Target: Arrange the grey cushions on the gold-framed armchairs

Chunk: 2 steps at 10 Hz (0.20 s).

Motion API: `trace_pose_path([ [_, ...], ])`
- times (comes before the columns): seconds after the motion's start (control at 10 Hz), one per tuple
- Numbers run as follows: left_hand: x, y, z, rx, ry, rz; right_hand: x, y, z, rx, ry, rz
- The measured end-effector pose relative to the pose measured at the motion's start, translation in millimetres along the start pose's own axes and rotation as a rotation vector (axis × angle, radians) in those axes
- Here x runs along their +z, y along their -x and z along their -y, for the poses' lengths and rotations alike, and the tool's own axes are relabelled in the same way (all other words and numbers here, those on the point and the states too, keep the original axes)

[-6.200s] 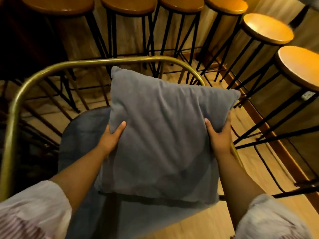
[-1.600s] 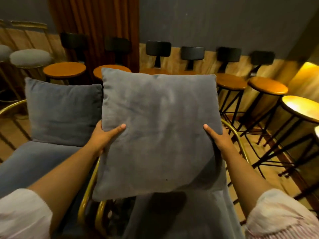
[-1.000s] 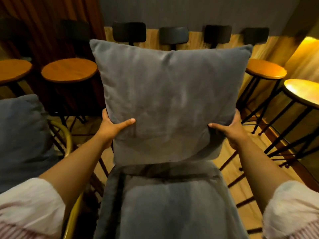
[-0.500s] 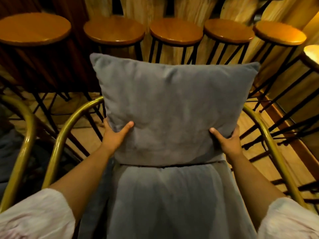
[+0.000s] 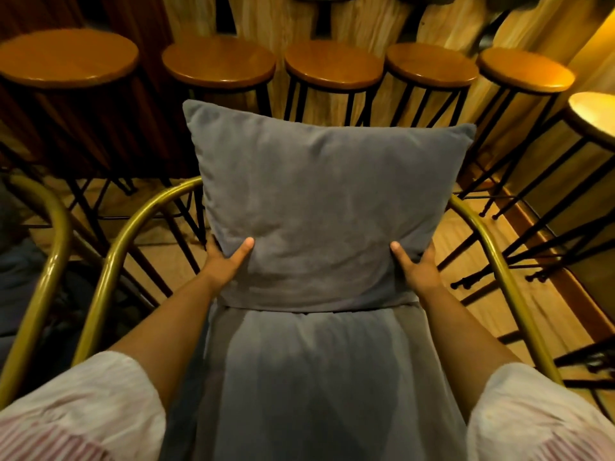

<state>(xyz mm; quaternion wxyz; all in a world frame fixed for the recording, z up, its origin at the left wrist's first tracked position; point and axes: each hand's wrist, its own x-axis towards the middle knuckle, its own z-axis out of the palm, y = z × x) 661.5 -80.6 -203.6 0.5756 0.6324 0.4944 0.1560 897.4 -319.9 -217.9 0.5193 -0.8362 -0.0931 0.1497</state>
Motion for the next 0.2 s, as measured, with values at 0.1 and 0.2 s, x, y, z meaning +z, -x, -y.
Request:
trace_pose_path([
  [0.1,-8,28,-1,0.045,-0.041,0.138,-11,21,5,-0.006,0.075,0.064],
  [0.2,-12,62,-19,0.023,-0.112,0.230,-26,50,27,0.003,0.113,0.146],
])
